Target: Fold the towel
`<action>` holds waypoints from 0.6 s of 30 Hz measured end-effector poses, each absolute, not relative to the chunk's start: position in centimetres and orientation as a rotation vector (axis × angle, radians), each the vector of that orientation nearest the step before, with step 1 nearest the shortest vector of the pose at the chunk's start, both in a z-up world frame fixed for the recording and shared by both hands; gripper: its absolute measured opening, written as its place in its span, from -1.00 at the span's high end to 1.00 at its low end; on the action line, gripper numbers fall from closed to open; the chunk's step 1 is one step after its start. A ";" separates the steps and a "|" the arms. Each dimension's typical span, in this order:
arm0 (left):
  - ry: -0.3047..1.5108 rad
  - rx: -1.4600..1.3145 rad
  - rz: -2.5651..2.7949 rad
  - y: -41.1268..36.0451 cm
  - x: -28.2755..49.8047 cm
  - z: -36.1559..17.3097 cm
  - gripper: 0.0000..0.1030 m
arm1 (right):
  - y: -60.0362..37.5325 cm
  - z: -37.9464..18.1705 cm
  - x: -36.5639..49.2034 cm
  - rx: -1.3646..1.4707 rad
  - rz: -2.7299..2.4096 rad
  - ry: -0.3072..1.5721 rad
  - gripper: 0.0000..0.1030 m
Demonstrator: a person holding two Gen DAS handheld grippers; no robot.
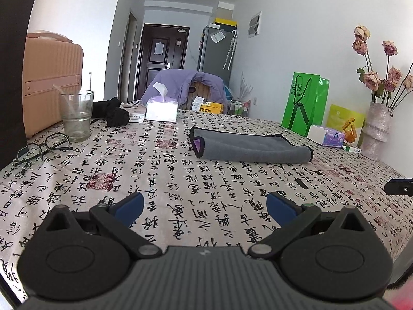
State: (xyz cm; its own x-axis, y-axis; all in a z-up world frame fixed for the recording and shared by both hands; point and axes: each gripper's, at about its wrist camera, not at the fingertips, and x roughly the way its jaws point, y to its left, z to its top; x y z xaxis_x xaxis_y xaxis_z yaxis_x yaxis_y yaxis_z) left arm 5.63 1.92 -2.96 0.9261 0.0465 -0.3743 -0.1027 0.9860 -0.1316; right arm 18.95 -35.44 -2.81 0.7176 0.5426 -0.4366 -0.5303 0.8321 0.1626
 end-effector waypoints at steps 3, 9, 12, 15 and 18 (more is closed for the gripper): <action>0.379 -0.152 0.076 2.0 5.6 -3.0 -1.00 | -35.4 -2.8 18.9 0.025 0.595 0.491 -1.00; 0.378 -0.154 0.077 1.9 5.6 -2.9 -1.00 | -35.1 -2.9 18.9 0.020 0.594 0.489 -1.00; 0.377 -0.151 0.078 1.9 5.5 -2.9 -1.00 | -35.0 -2.9 18.9 0.018 0.596 0.489 -1.00; 0.376 -0.154 0.076 1.9 5.5 -2.9 -1.00 | -35.0 -2.9 18.9 0.018 0.596 0.488 -1.00; 0.375 -0.152 0.076 1.9 5.5 -2.9 -1.00 | -35.0 -2.9 18.9 0.017 0.596 0.488 -1.00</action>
